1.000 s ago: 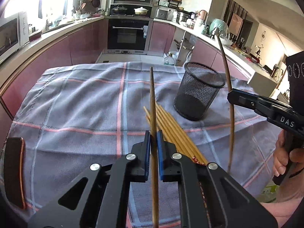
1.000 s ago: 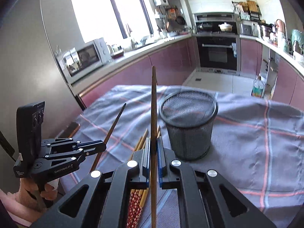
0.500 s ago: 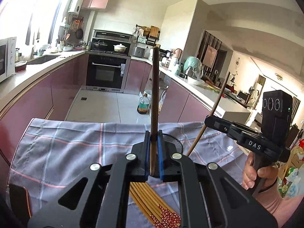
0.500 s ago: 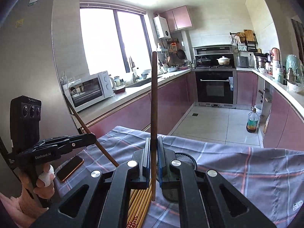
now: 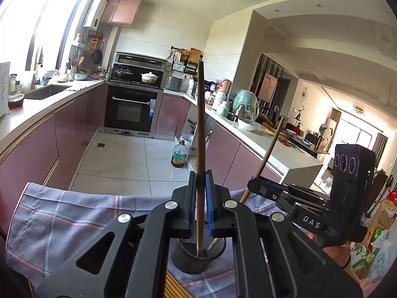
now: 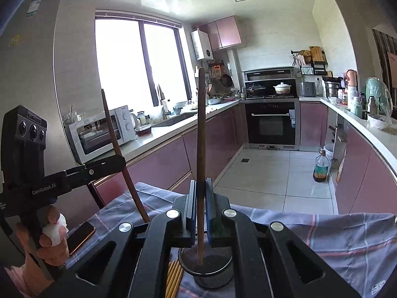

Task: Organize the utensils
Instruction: 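Lift both chopsticks upright and lower them into the black mesh cup, then open the left tool while the right tool opens, releasing chopsticks into the cup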

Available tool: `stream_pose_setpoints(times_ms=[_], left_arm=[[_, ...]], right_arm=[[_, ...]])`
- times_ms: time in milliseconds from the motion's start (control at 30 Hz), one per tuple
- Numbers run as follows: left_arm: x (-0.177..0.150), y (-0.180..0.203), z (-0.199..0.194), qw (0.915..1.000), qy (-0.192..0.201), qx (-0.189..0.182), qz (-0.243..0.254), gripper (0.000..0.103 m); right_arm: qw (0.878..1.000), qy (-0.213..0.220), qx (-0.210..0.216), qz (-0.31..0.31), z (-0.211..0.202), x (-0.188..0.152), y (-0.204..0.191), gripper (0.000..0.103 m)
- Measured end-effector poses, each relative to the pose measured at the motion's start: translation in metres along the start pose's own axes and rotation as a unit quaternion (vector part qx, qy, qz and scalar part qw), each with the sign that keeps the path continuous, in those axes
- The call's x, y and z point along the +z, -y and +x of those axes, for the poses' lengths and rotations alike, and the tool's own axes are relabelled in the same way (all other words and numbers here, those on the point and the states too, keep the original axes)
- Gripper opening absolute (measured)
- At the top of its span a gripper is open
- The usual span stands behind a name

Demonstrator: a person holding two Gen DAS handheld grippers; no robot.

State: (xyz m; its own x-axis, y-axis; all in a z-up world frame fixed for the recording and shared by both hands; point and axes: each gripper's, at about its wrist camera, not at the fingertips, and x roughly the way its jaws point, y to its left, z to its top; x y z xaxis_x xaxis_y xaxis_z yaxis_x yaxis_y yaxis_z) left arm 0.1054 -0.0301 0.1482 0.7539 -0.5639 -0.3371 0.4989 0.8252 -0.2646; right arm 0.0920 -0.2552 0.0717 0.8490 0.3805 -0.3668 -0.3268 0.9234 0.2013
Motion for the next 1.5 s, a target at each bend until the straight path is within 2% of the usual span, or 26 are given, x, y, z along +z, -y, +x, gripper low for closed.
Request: stream_pose_setpoints(times_ms=[133,400,633,667,733,1000,1233,1400,1500], left_arm=[[-0.006,0.009,0.031,0.9993,-0.037,0.003,0.008,0.008],[-0.048,-0.001,0.099,0.9915,-0.128,0.006,0.021,0.008],[-0.074,-0.027,0.143,0.9858,-0.167,0.014,0.013,0.008],[-0.075,-0.028,0.146,0.9858,-0.166,0.019,0.013,0.011],[-0.076,-0.032,0.148,0.9863,-0.163,0.023,0.009,0.024],[-0.082,-0.038,0.127,0.9896,-0.134,0.050,0.017,0.036],[-0.099,-0.051,0.082,0.9901,-0.104,0.093,0.016,0.048],[-0.121,-0.067,0.052,0.9870,-0.113,0.114,0.009,0.052],[-0.140,-0.075,0.041,0.9837,-0.129,0.125,0.006,0.054]], right_arm=[[0.999,-0.033,-0.002,0.007,0.022,-0.012,0.004,0.005],[0.994,-0.110,-0.011,0.014,0.062,-0.038,0.010,0.005],[0.990,-0.132,-0.021,0.032,0.077,-0.040,0.021,0.008],[0.990,-0.133,-0.023,0.034,0.079,-0.040,0.022,0.008],[0.990,-0.131,-0.027,0.042,0.080,-0.041,0.024,0.013],[0.992,-0.114,-0.026,0.048,0.065,-0.046,0.023,0.025],[0.995,-0.095,-0.005,0.031,0.038,-0.051,0.005,0.034],[0.995,-0.094,0.011,-0.011,0.013,-0.064,-0.017,0.039],[0.993,-0.115,0.021,-0.020,0.008,-0.079,-0.027,0.040]])
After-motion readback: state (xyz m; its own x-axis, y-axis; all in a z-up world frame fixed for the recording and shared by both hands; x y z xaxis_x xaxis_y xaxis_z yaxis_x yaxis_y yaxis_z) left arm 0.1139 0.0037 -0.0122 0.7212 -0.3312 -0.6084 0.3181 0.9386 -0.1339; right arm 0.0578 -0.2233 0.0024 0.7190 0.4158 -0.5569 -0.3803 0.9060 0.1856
